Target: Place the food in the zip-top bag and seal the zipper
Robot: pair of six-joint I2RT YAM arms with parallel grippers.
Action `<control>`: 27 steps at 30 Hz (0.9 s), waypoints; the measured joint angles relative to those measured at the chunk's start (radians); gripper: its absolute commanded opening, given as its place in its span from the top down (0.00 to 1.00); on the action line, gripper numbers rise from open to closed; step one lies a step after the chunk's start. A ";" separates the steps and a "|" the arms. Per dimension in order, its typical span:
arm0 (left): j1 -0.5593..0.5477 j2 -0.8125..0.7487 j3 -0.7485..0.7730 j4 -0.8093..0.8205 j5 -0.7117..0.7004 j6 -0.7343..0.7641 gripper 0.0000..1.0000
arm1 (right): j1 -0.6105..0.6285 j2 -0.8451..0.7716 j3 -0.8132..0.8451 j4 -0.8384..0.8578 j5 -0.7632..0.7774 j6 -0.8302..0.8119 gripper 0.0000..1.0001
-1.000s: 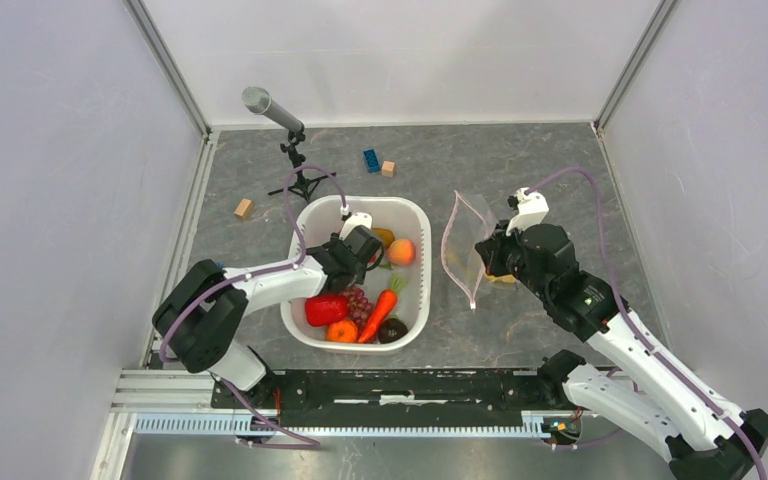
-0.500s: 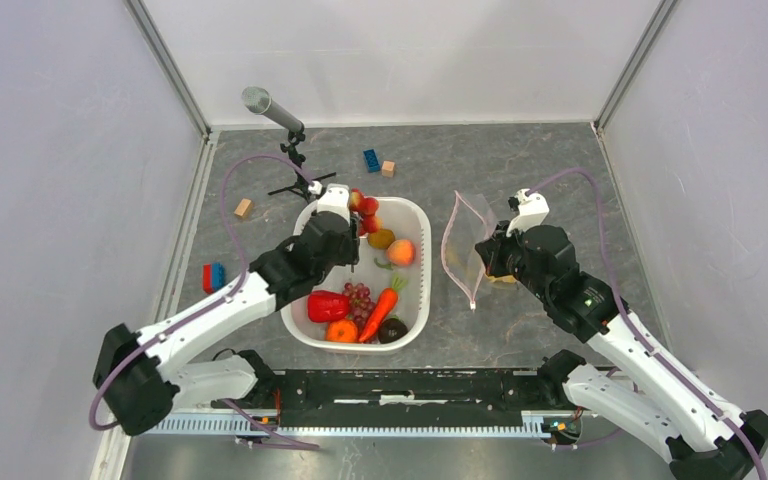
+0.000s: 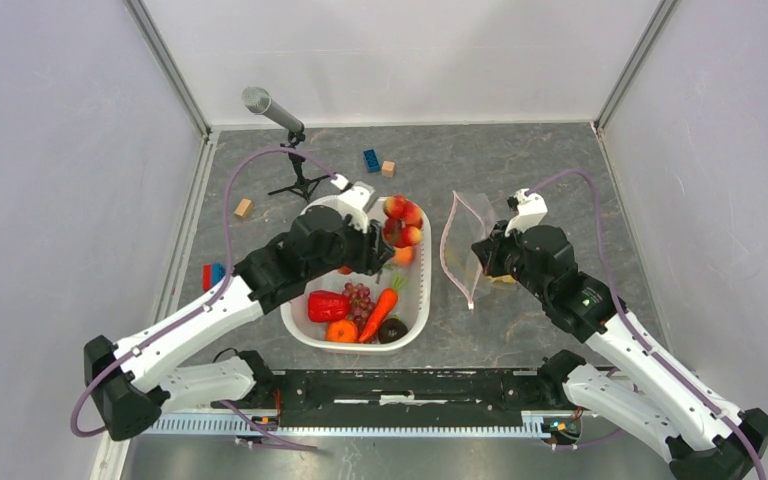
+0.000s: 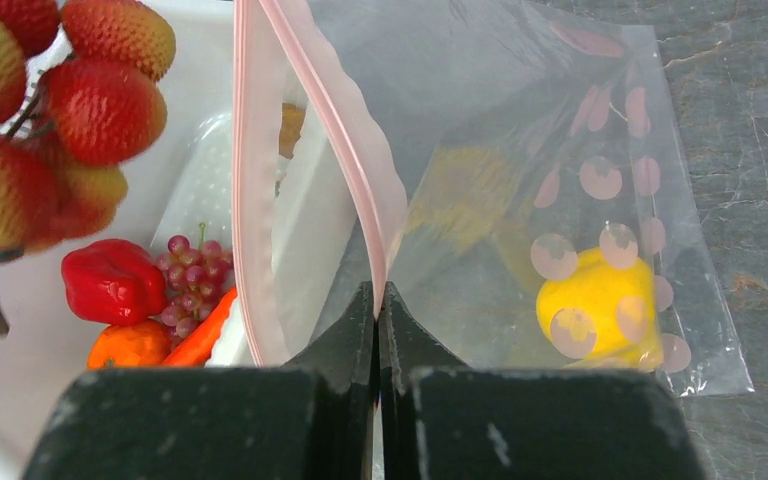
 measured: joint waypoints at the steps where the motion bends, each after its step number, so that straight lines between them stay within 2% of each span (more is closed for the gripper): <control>1: -0.026 0.013 0.022 -0.001 0.013 0.008 0.81 | 0.000 0.002 0.000 0.004 0.000 0.001 1.00; 6: -0.176 0.073 0.094 -0.004 0.052 0.065 0.81 | 0.000 0.026 0.000 0.012 0.001 0.004 1.00; 10: -0.230 0.126 0.131 -0.034 0.060 0.109 0.81 | 0.000 0.051 0.000 0.016 0.000 0.004 1.00; 21: -0.266 0.341 0.339 -0.180 -0.103 0.157 0.81 | 0.007 0.054 0.000 0.019 -0.018 0.005 1.00; 27: -0.266 0.484 0.510 -0.338 -0.155 0.157 0.81 | 0.014 0.041 0.000 0.019 -0.019 0.003 1.00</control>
